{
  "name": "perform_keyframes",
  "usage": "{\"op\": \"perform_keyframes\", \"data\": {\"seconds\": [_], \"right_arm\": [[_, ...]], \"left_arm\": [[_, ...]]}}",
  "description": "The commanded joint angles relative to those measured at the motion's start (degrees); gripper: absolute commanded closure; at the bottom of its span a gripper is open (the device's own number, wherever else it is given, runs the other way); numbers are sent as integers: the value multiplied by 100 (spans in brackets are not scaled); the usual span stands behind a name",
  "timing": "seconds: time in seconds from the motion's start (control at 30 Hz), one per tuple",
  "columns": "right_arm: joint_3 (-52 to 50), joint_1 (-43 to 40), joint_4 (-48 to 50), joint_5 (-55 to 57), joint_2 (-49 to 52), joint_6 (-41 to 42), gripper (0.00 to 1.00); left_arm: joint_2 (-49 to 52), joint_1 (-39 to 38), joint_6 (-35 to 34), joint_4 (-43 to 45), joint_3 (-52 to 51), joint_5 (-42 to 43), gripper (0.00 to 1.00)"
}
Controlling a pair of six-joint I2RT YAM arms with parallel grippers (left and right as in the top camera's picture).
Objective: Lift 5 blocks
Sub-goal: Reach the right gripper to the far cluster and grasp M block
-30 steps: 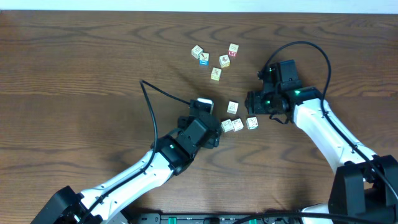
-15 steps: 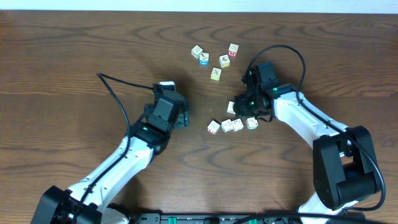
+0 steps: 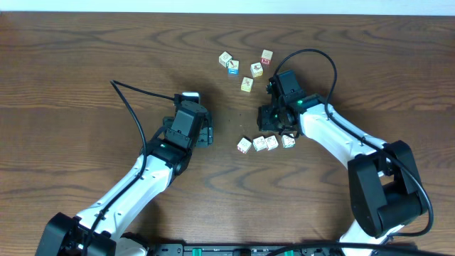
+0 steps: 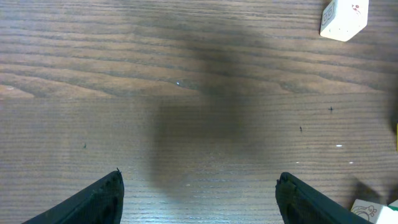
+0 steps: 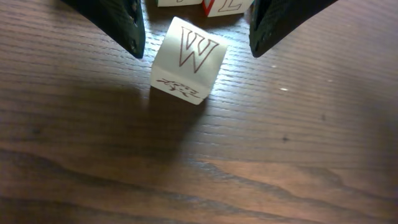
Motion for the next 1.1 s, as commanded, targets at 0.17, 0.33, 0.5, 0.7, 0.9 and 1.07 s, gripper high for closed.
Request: {"op": "perform_keyframes", "data": {"seconds": [0.17, 0.33, 0.5, 0.7, 0.9, 1.07], "right_arm": [[90, 28, 15, 448, 122, 275, 53], [90, 35, 33, 446, 122, 273, 54], [87, 98, -2, 448, 129, 319, 54], [90, 170, 151, 446, 168, 516, 55], [90, 175, 131, 444, 321, 632, 60], [90, 179, 146, 450, 417, 654, 71]], "left_arm": [[-4, 26, 164, -52, -28, 48, 21], [-4, 26, 164, -52, -28, 50, 21], [-4, 26, 164, -46, -28, 48, 21], [-4, 26, 164, -46, -28, 48, 21], [-4, 26, 164, -48, -28, 48, 21], [-4, 26, 166, -50, -28, 48, 21]]}}
